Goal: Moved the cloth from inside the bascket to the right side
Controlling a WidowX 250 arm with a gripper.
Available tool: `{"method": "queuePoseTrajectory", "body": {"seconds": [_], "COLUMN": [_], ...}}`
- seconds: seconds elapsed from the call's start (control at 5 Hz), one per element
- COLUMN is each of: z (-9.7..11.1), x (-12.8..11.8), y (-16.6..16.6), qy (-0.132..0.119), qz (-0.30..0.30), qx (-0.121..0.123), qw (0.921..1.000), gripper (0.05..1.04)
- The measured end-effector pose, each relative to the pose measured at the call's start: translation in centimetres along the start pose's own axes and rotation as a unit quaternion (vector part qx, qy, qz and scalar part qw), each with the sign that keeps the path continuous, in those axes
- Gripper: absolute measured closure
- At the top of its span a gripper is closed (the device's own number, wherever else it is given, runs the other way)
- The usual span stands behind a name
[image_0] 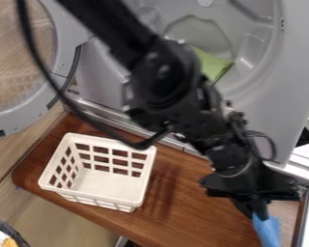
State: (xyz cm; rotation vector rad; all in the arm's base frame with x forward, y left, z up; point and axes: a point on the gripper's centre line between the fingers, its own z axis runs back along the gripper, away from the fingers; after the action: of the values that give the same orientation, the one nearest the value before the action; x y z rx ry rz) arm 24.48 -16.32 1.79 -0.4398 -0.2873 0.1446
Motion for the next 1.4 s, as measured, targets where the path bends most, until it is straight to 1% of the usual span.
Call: {"method": "queuePoseTrajectory", "body": {"seconds": [0.2, 0.4, 0.6, 0.8, 1.0, 1.2, 1.4], "z": [-0.1, -2.0, -2.9, -3.7, -4.0, -3.3, -2.9], "x": [-0.2, -0.6, -0.6, -1.1, -2.1, -4.7, -4.6], "y": [2.4, 4.6, 5.0, 4.9, 5.7, 7.3, 8.6], "qy": [0.004, 0.031, 0.040, 0.042, 0.045, 0.058, 0.047], "qz": [0.032, 0.056, 0.054, 0.040, 0.032, 0.045, 0.056], "qx": [0.026, 0.060, 0.077, 0.112, 0.141, 0.143, 0.124], "qw": [0.9991, 0.9962, 0.9948, 0.9921, 0.9884, 0.9871, 0.9895], "gripper": [1.010, 1.011, 1.011, 1.011, 1.011, 1.006, 0.968]}}
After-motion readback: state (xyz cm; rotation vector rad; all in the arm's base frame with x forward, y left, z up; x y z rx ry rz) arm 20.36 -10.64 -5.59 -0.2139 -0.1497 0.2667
